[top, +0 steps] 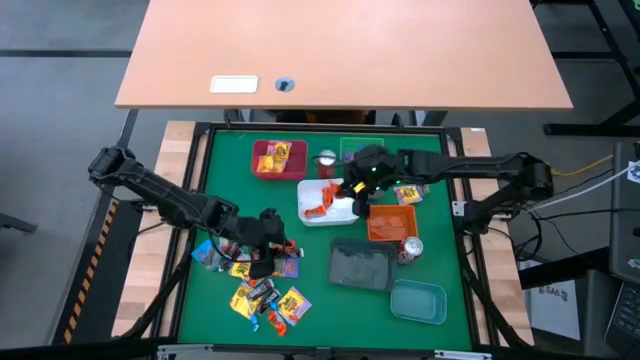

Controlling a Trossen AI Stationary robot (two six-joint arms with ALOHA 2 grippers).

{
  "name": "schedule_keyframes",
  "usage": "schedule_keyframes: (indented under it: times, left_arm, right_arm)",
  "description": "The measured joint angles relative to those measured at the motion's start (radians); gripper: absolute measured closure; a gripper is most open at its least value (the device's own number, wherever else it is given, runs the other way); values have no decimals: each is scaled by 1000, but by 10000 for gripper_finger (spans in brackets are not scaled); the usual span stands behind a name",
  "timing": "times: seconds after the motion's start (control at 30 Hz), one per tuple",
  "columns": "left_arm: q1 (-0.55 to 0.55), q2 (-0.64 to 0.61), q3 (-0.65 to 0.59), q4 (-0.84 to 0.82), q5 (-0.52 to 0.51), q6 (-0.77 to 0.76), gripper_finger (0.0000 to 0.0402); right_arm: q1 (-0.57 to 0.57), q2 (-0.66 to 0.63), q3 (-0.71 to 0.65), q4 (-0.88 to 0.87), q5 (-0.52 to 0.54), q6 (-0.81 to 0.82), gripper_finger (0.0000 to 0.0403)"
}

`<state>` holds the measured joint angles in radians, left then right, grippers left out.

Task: Sort candy
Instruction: Put the orange candy into the white bin

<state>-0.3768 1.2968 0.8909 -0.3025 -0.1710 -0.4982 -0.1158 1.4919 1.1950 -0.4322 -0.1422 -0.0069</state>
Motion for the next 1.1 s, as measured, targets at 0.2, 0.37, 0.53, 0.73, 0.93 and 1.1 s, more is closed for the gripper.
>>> schedule_keyframes:
  times: [0.2, 0.37, 0.53, 0.73, 0.93, 1.1]
  left_arm:
    - [-51, 0, 0, -3, -13, -3, 261]
    - [-72, 0, 0, -3, -36, -25, 261]
    - [-89, 0, 0, -3, -35, -25, 261]
    - [-89, 0, 0, -3, -35, -25, 261]
    - [-89, 0, 0, 7, -35, -26, 261]
    - [-89, 1, 0, 14, -40, -19, 261]
  right_arm:
    - [20, 77, 0, 33, 0, -1, 334]
    - [17, 113, 0, 40, 0, -1, 334]
    - [17, 123, -1, 39, 0, -1, 333]
    - [17, 123, -1, 39, 0, -2, 333]
    - [17, 123, -1, 38, 0, -2, 320]
    - [18, 123, -1, 32, 2, -2, 254]
